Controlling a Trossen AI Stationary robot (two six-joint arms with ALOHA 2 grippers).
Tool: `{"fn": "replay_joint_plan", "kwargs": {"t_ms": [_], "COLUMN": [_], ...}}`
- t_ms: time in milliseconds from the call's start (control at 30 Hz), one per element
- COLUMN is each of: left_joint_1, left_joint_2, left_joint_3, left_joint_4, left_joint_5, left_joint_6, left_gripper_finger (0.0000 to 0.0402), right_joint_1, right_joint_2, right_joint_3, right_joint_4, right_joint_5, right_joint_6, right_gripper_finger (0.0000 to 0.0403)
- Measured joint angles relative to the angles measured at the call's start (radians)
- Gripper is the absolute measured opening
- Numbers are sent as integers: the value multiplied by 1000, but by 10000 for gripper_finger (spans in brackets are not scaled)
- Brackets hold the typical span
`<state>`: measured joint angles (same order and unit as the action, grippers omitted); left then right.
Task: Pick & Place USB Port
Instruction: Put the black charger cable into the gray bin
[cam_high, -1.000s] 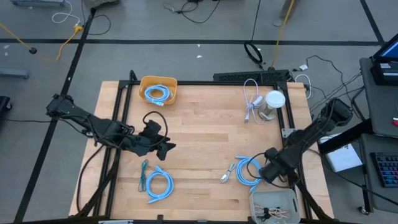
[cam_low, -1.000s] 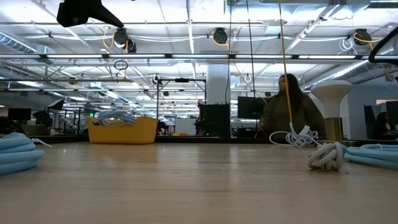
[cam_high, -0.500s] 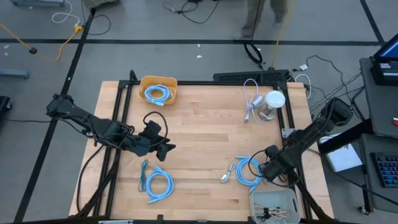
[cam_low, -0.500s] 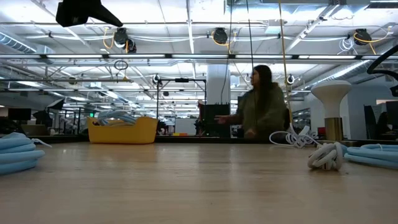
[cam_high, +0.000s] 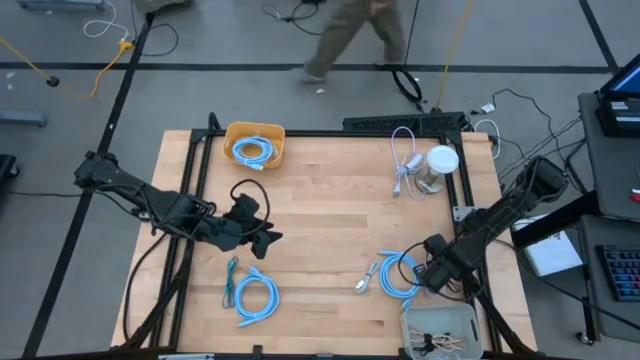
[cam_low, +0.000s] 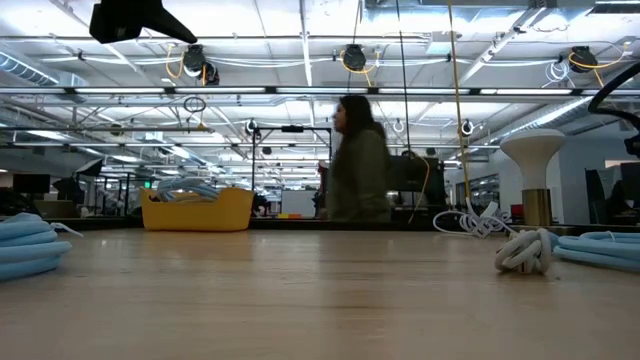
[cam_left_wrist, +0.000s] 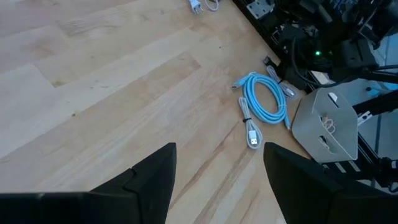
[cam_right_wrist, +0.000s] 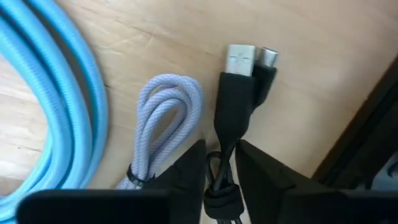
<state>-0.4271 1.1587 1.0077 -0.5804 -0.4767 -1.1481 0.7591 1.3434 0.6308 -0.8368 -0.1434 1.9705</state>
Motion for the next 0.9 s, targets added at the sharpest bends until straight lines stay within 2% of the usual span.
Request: {"fn": "replay_joint_plan", "kwargs": {"t_ms": [200, 433, 533, 733, 900], "left_joint_1": [0, 0, 0, 0, -3], "left_joint_2": [0, 0, 0, 0, 0], "left_joint_3": [0, 0, 0, 0, 0], "left_joint_4": [-12, -36, -38, -42, -63], "left_joint_5": [0, -1, -2, -3, -2], "left_joint_6": [-3, -10, -10, -14, -33], "left_gripper_finger": [243, 243, 243, 243, 243], "right_joint_1": [30, 36, 36, 35, 79], "right_joint_2": [0, 4, 4, 3, 5], "right_joint_3": [10, 107, 190, 429, 603], "right_joint_4": [3, -62, -187, -488, -473], "right_joint_5": [8, -2, 31, 161, 203], "right_joint_6": [-10, -150, -231, -366, -452], "right_gripper_finger": [32, 27, 26, 21, 20]}}
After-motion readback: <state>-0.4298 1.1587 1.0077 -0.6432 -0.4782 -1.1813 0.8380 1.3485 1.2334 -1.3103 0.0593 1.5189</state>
